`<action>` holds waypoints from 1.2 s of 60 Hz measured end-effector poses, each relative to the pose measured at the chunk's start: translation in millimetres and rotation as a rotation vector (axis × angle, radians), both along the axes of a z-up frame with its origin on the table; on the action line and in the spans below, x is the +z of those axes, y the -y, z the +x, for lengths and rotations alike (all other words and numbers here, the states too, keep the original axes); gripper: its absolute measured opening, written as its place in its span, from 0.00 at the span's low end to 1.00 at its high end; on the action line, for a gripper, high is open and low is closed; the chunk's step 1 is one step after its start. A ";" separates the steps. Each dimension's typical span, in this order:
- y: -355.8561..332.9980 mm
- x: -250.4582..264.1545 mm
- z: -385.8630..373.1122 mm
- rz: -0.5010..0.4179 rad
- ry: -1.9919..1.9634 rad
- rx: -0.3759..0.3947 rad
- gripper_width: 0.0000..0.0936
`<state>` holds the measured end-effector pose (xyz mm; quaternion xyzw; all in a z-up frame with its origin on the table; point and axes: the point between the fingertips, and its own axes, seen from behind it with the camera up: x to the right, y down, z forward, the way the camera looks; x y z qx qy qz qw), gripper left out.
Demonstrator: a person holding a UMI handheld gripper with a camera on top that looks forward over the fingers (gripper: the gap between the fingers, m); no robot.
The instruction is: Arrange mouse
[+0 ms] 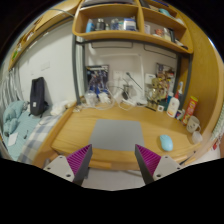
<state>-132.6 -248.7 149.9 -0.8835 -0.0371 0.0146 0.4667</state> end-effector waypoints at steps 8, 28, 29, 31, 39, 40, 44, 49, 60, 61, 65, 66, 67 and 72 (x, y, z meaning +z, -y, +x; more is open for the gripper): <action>1.2 -50.7 83.6 -0.066 0.027 -0.089 0.92; -33.1 -141.9 242.2 -0.112 0.053 -0.204 0.91; -36.8 -144.7 245.8 -0.111 0.052 -0.203 0.91; -44.9 -148.9 252.4 -0.106 0.048 -0.200 0.91; -82.0 -157.5 269.1 -0.081 0.023 -0.185 0.91; -87.0 -157.7 270.1 -0.077 0.020 -0.181 0.92; -105.0 -159.5 272.0 -0.066 0.011 -0.159 0.91; -124.3 -161.2 268.9 -0.050 -0.009 -0.124 0.89; -144.2 -160.8 267.3 -0.014 -0.006 -0.097 0.56; -144.5 -161.0 267.1 -0.013 -0.008 -0.099 0.56; -144.9 -161.6 269.2 -0.013 -0.010 -0.107 0.52; -144.7 -161.7 269.0 -0.014 -0.006 -0.107 0.51; -144.8 -161.8 268.7 -0.017 -0.003 -0.109 0.49; -143.2 -162.9 267.8 -0.044 -0.006 -0.111 0.37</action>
